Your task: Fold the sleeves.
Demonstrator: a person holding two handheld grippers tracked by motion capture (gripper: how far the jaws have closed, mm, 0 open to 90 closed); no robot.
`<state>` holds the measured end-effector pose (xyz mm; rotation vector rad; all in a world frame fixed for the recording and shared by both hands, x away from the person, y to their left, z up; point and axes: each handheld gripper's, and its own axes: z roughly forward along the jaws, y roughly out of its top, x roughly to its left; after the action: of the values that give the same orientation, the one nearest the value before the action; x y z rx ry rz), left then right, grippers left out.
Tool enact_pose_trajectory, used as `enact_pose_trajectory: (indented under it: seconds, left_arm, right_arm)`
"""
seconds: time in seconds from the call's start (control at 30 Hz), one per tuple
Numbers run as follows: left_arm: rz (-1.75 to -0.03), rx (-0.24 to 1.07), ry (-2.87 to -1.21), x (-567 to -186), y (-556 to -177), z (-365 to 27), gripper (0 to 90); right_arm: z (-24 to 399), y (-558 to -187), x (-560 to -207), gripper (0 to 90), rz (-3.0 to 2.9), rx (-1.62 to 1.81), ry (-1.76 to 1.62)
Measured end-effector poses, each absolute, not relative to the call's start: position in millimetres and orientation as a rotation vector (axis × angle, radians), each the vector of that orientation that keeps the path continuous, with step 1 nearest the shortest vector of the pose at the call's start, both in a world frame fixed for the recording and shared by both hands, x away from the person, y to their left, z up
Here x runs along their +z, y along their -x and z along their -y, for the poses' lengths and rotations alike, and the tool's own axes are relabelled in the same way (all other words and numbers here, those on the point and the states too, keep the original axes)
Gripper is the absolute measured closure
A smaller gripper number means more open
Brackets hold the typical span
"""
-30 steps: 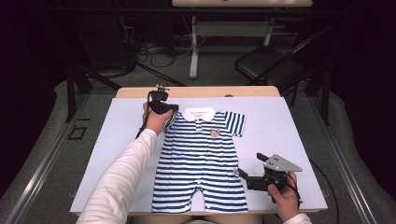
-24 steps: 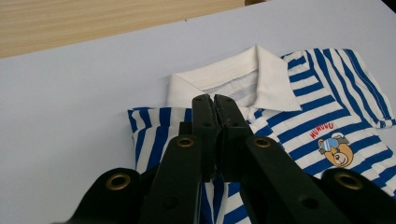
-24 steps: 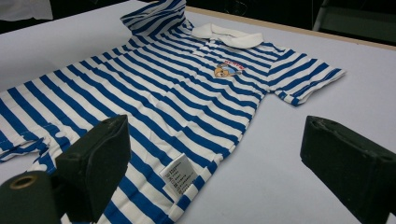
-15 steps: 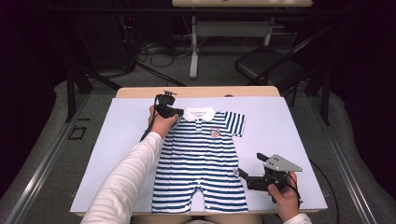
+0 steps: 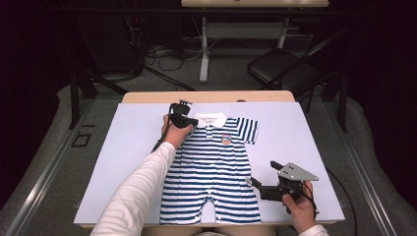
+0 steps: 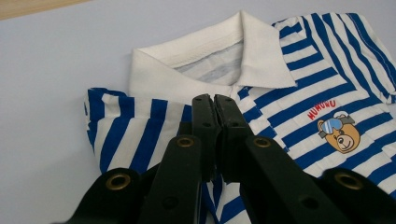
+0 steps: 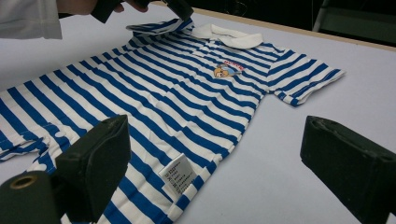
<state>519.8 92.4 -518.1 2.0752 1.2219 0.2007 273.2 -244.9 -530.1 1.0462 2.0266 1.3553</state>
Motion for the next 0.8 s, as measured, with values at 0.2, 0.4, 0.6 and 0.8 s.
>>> enact_pose_trajectory:
  seconds: [0.2,0.4,0.6,0.8]
  left_arm:
    - [-1.213,0.198,-2.088,-522,-518,-87,88.0]
    - [-1.202,0.194,-2.107,-525,-517,-85,88.0]
    - [-1.198,0.183,-2.106,-528,-516,-82,88.0]
    - [-1.184,0.188,-2.125,-532,-514,-77,88.0]
  right_arm:
    - [245,-273,-530,8.5,-2.024,1.358,-1.042]
    - [245,-273,-530,8.5,-2.025,1.358,-1.043]
    - [245,-273,-530,8.5,-2.025,1.357,-1.042]
    - [245,-273,-530,8.5,-2.026,1.358,-1.041]
